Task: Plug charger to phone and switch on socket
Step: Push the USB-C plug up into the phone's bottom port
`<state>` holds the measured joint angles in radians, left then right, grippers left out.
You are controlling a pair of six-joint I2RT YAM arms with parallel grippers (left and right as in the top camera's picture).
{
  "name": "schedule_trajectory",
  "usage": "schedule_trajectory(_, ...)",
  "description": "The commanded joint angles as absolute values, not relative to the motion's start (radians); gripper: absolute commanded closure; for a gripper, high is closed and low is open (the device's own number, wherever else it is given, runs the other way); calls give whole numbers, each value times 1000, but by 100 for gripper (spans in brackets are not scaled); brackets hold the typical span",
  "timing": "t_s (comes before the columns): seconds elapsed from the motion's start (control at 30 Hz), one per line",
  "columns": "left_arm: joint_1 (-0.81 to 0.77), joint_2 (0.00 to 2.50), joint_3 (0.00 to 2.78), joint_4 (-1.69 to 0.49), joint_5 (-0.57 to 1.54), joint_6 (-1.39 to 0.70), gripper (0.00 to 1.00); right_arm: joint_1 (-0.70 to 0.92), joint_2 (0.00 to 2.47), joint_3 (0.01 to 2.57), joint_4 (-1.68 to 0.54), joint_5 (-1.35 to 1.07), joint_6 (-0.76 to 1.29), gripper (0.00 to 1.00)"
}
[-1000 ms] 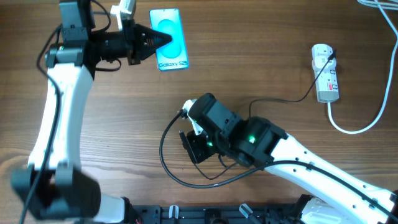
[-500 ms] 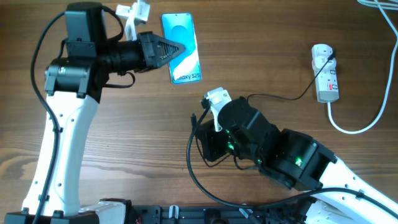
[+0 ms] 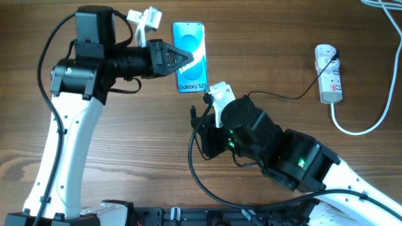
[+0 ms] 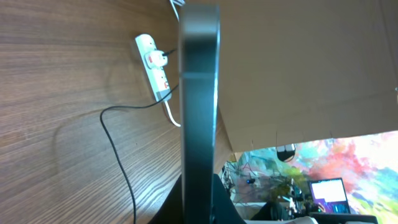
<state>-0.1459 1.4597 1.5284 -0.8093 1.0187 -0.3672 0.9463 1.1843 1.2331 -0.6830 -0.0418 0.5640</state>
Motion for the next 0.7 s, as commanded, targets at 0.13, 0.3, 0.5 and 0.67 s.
schedule_trajectory(0.13, -195, 1457, 1531, -809, 1055, -294, 96, 947, 1180, 1251, -652, 7, 605, 96)
schedule_trajectory(0.3, -194, 1457, 1531, -809, 1055, -290, 96, 938, 1181, 1251, -677, 72, 637, 96)
schedule_trajectory(0.5, -194, 1457, 1531, -810, 1073, -260, 96, 936, 1181, 1251, -677, 66, 636, 96)
schedule_trajectory(0.67, -194, 1457, 1531, -810, 1073, -242, 96, 936, 1181, 1251, -670, 66, 636, 96)
